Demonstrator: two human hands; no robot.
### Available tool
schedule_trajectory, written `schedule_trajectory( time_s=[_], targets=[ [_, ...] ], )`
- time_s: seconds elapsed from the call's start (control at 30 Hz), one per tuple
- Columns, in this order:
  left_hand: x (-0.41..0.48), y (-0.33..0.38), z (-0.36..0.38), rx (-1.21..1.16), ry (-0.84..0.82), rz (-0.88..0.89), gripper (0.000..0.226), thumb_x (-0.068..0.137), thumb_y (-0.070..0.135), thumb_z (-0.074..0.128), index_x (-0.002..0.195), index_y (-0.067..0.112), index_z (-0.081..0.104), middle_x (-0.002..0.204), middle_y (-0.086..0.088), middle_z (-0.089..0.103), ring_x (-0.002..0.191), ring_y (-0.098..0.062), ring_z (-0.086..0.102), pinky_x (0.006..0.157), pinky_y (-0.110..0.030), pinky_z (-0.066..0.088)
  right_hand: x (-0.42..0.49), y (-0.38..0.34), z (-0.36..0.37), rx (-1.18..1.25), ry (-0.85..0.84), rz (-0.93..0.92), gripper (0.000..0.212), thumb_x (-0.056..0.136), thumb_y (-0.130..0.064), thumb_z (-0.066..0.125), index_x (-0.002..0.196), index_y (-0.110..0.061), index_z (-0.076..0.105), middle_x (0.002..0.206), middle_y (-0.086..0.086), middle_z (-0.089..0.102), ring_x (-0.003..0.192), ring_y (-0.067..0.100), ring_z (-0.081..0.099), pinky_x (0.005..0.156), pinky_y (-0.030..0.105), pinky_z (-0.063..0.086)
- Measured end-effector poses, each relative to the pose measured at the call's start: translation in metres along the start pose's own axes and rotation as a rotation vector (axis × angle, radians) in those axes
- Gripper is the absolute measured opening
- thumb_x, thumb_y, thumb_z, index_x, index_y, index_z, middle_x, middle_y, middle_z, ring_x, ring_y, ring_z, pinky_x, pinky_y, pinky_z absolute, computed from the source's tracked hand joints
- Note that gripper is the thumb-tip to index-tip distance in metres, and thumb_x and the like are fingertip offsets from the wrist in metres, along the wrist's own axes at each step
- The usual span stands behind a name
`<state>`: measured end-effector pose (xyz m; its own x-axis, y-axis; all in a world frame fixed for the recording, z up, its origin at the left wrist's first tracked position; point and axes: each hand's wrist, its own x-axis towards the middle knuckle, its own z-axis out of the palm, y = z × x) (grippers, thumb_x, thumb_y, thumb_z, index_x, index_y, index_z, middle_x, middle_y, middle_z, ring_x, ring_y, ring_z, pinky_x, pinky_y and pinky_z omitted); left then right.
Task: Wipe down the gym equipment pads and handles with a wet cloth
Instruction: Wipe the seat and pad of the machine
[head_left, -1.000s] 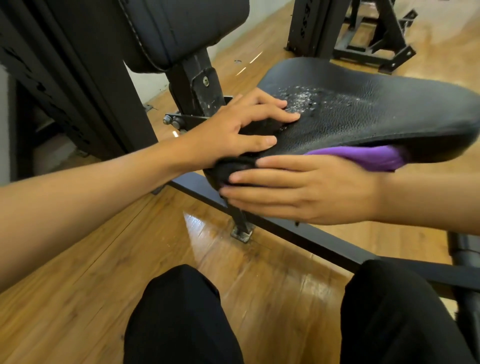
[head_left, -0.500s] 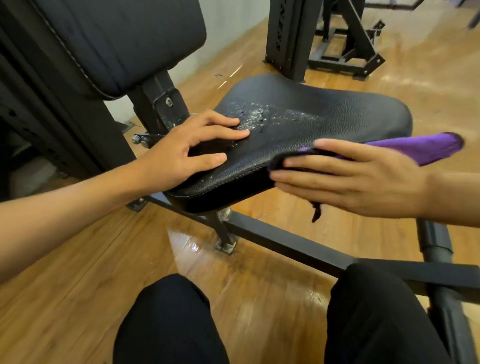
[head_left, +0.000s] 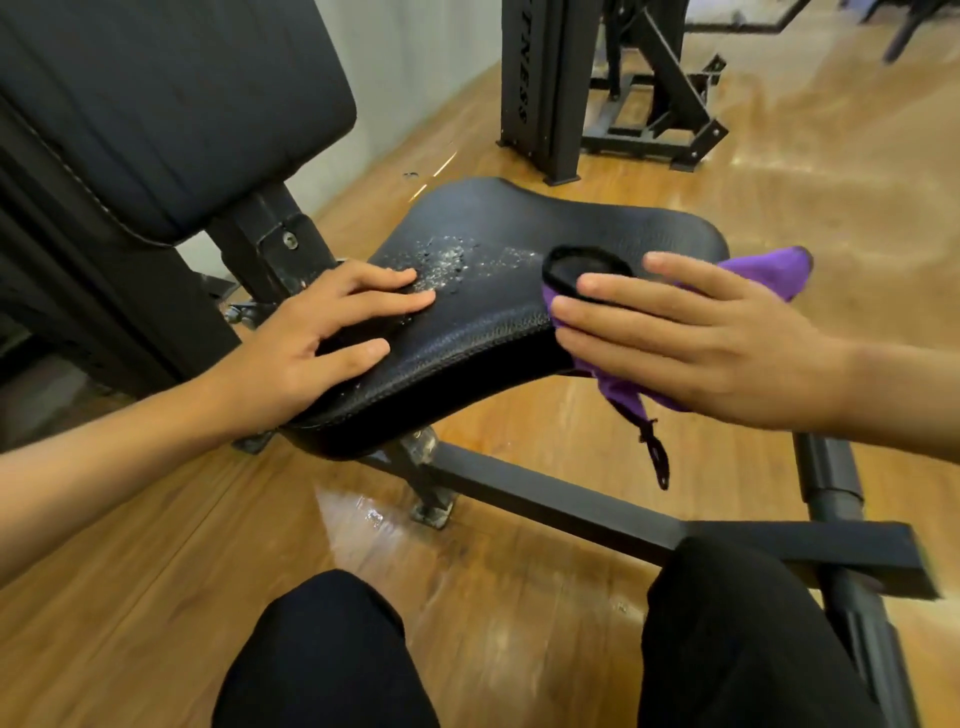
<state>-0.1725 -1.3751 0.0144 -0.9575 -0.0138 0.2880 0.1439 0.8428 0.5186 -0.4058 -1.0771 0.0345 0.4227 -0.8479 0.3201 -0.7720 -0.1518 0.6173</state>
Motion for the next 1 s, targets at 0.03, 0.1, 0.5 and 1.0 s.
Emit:
schedule_trajectory(
  time_s=[0.03, 0.1, 0.5, 1.0],
  targets=[
    [0.001, 0.001, -0.001, -0.002, -0.003, -0.001, 0.047, 0.102, 0.036, 0.049, 0.147, 0.026, 0.053, 0.154, 0.000, 0.046, 0.149, -0.018, 0.038, 0.125, -0.045, 0.027, 0.013, -0.008, 0.002, 0.001, -0.022, 0.051, 0.049, 0.109, -0.007, 0.038, 0.158, -0.006, 0.034, 0.164, 0.014, 0.033, 0.152, 0.030, 0.031, 0.124, 0.048, 0.027],
    [0.001, 0.003, -0.001, 0.017, 0.000, 0.003, 0.048, 0.102, 0.036, 0.048, 0.148, 0.026, 0.053, 0.154, 0.001, 0.046, 0.149, -0.018, 0.038, 0.125, -0.041, 0.026, 0.046, -0.030, 0.011, 0.057, -0.044, 0.111, 0.048, 0.108, -0.006, 0.031, 0.155, -0.002, 0.037, 0.159, 0.019, 0.040, 0.148, 0.034, 0.038, 0.121, 0.048, 0.034],
    [0.007, 0.013, -0.028, 0.229, -0.295, -0.097, 0.054, 0.110, 0.043, 0.033, 0.160, 0.024, 0.040, 0.166, -0.007, 0.031, 0.156, -0.028, 0.025, 0.122, -0.058, 0.027, 0.039, -0.006, -0.018, 0.503, -0.166, 0.733, 0.033, 0.109, -0.015, 0.044, 0.129, 0.005, 0.060, 0.139, 0.022, 0.059, 0.141, 0.039, 0.046, 0.123, 0.052, 0.026],
    [0.113, 0.070, -0.182, 0.824, -0.463, -0.061, 0.063, 0.098, 0.048, 0.036, 0.137, 0.006, 0.063, 0.145, -0.027, 0.053, 0.138, -0.045, 0.044, 0.120, -0.058, 0.026, 0.112, 0.041, -0.056, 0.799, -0.292, 1.282, 0.034, 0.093, -0.010, 0.056, 0.127, -0.012, 0.061, 0.119, 0.013, 0.055, 0.107, 0.033, 0.054, 0.089, 0.048, 0.048]
  ],
)
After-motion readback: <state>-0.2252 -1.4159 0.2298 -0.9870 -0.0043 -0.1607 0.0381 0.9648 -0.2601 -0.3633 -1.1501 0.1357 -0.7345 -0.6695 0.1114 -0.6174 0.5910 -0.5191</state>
